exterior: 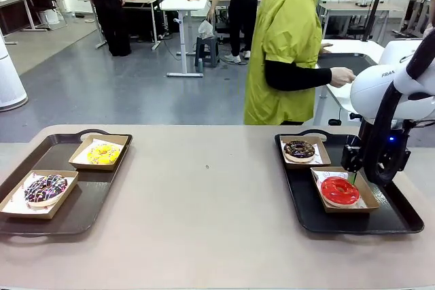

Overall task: Individually package the donuts and arrange them on the tray.
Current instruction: Place the picked Paper togo box on the Handle tray.

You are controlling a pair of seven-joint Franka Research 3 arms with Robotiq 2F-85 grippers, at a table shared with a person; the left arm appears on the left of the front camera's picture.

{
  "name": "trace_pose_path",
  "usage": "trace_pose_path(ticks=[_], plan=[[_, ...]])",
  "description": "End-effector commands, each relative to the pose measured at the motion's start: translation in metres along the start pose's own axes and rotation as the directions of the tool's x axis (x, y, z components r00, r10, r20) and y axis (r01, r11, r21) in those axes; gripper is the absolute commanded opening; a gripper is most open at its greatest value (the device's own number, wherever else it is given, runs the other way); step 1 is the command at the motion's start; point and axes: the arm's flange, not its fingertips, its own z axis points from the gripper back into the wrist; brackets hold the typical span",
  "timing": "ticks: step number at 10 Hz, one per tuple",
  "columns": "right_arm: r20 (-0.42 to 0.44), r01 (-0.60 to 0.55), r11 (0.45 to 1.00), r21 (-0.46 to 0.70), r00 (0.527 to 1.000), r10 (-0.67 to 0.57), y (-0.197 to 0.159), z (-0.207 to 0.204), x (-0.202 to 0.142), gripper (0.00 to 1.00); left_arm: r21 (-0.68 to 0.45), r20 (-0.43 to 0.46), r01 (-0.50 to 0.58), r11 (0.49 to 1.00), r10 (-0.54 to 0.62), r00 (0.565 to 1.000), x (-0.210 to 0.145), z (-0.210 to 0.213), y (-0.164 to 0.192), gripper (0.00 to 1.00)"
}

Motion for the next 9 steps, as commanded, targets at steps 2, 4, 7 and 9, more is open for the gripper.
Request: trace_pose_path(ticks=[2,4,7,9], plan=[[0.004,-0.062,0.998,0.028,0.998,0.062,-0.005,0.007,-0.007,0.97,0.001,0.002,-0.009,1.000,0.009,1.000,-0.002,0.001,-0.003,1.00],[0.055,-0.224,0.939,0.261,0.974,0.218,-0.041,0.042,-0.017,0.97,0.001,0.002,-0.009,1.000,0.009,1.000,-0.002,0.001,-0.003,1.00],[0.138,-0.205,0.745,0.635,0.979,0.152,-0.146,0.073,-0.017,0.97,0.001,0.002,-0.009,1.000,0.009,1.000,-0.002,0.001,-0.003,1.00],[0.177,-0.156,0.562,0.812,0.984,0.017,-0.222,0.065,-0.032,0.97,0.001,0.002,-0.009,1.000,0.009,1.000,-0.002,0.001,-0.003,1.00]])
